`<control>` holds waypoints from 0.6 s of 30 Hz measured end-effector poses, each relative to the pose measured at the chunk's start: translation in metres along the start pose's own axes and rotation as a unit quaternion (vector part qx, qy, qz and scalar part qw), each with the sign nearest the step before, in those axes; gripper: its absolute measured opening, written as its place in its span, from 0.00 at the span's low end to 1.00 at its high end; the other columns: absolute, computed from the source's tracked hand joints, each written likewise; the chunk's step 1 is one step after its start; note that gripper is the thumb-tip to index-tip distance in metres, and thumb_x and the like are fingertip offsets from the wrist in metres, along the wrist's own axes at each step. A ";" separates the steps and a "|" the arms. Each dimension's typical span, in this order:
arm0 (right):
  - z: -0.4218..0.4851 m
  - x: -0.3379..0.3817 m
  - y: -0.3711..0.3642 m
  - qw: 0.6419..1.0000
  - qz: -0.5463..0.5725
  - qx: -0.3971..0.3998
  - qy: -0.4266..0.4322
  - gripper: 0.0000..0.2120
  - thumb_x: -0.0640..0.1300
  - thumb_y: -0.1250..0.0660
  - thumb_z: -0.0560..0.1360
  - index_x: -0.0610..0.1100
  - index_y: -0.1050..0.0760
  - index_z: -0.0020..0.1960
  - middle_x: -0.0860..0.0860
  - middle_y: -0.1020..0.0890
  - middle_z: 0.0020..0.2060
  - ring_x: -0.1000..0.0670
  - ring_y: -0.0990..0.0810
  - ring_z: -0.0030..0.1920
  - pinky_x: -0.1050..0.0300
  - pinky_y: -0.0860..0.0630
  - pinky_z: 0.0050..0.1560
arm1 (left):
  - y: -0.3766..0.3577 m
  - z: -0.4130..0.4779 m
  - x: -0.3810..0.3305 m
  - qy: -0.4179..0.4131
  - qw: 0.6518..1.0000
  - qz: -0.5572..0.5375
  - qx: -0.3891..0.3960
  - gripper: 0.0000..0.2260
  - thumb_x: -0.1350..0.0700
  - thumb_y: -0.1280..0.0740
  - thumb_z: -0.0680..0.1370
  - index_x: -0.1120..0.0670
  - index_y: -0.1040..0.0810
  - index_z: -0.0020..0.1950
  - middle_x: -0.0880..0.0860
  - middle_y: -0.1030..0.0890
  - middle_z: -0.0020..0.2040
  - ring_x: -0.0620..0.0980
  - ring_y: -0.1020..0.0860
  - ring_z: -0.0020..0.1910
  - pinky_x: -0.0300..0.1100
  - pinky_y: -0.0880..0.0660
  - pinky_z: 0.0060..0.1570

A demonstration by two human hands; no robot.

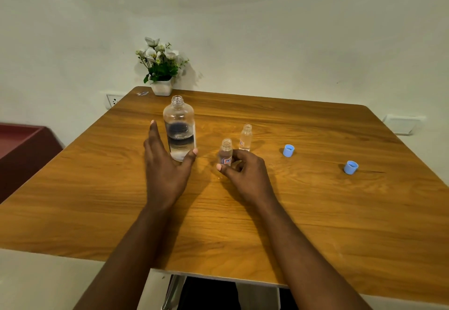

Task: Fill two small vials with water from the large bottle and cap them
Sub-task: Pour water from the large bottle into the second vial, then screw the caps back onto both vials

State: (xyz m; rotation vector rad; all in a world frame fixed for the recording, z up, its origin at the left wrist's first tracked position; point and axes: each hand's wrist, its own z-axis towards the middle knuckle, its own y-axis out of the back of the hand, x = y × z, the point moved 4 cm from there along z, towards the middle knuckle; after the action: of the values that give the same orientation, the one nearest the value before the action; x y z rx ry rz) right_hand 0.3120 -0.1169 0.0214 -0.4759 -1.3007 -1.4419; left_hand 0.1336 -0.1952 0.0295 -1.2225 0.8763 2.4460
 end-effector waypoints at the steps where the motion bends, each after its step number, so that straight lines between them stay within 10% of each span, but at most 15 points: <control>1: -0.001 0.000 0.001 1.000 0.000 0.000 -0.001 0.13 0.48 0.25 0.71 0.50 0.18 0.55 0.56 0.15 0.45 0.59 0.19 0.44 0.60 0.24 0.44 | 0.002 -0.008 -0.006 -0.013 1.000 -0.002 -0.017 0.41 0.48 0.27 0.72 0.48 0.49 0.77 0.53 0.40 0.75 0.52 0.38 0.72 0.52 0.32 0.66; 7: -0.010 0.002 0.012 1.000 0.001 -0.006 -0.002 0.14 0.46 0.25 0.71 0.49 0.18 0.57 0.55 0.14 0.45 0.58 0.18 0.43 0.61 0.23 0.44 | -0.005 -0.046 -0.038 -0.120 0.993 0.008 0.003 0.21 0.59 0.31 0.74 0.51 0.30 0.66 0.53 0.26 0.61 0.49 0.28 0.60 0.48 0.27 0.55; 18: -0.029 -0.019 0.062 0.998 -0.007 -0.062 -0.033 0.14 0.42 0.27 0.72 0.49 0.19 0.57 0.57 0.15 0.47 0.57 0.17 0.47 0.50 0.19 0.50 | -0.058 -0.073 -0.076 -0.175 0.974 0.058 0.132 0.13 0.56 0.33 0.76 0.52 0.23 0.61 0.49 0.21 0.55 0.46 0.24 0.52 0.42 0.25 0.47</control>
State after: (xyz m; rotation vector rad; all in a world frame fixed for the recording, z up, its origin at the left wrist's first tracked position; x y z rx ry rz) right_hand 0.3828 -0.1225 0.0236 -0.6022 -1.2738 -1.5359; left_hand 0.2534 -0.1932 0.0328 -0.6414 1.1428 2.4267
